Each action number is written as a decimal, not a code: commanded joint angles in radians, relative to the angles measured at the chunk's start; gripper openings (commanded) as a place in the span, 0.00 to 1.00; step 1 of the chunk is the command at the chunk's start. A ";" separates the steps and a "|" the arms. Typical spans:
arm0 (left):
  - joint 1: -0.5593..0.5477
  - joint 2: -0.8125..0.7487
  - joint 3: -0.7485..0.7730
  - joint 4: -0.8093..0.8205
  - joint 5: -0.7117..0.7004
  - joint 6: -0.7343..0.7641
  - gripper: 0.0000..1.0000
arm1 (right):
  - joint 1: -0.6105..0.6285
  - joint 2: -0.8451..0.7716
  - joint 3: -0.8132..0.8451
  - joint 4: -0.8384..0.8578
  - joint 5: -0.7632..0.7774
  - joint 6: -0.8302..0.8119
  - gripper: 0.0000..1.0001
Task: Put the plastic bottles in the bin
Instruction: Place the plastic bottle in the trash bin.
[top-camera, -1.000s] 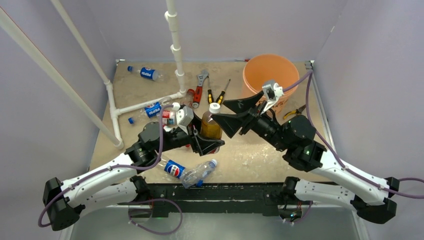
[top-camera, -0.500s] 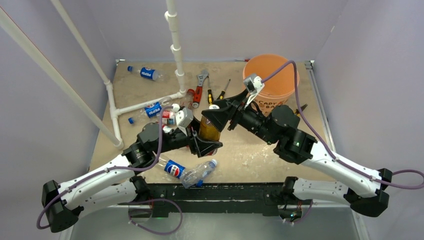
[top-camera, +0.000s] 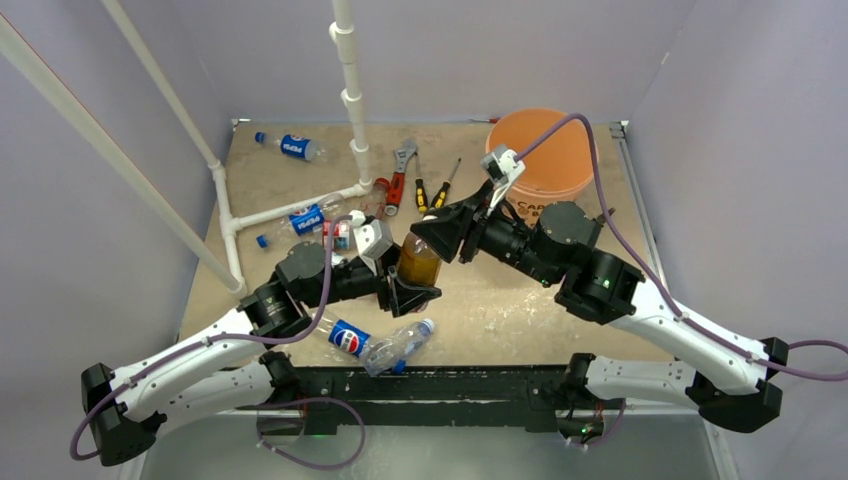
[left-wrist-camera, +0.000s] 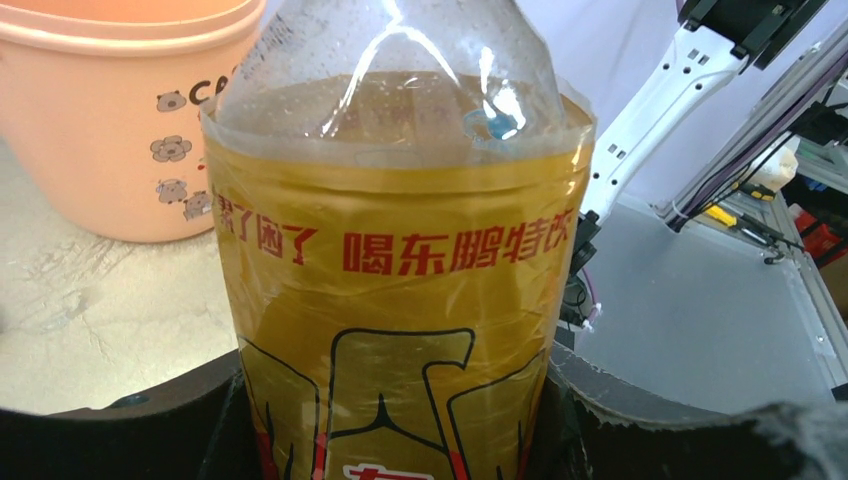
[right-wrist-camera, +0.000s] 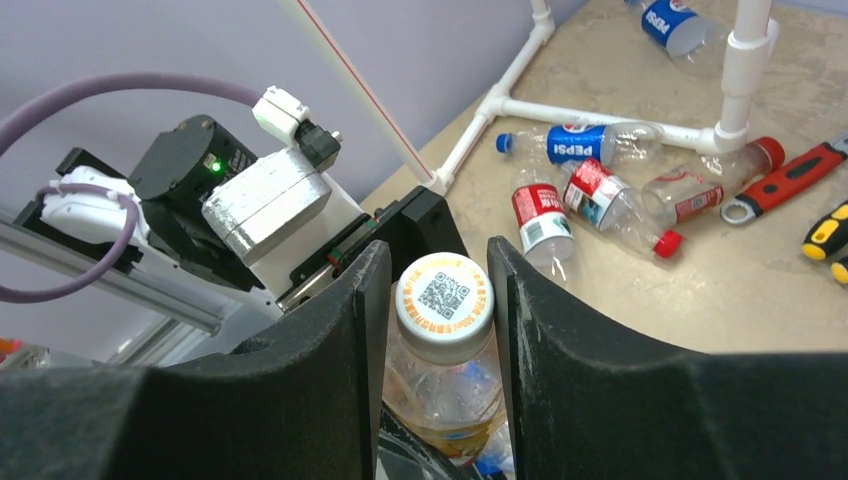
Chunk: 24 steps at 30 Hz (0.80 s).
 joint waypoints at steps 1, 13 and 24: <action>-0.004 -0.007 0.060 -0.017 -0.014 0.041 0.32 | 0.004 0.010 0.042 -0.045 -0.043 -0.009 0.43; -0.004 -0.009 0.058 -0.022 -0.019 0.046 0.32 | 0.005 0.014 0.039 -0.061 -0.042 0.002 0.53; -0.004 -0.020 0.058 -0.021 -0.029 0.043 0.32 | 0.005 0.013 0.030 -0.095 0.007 0.003 0.48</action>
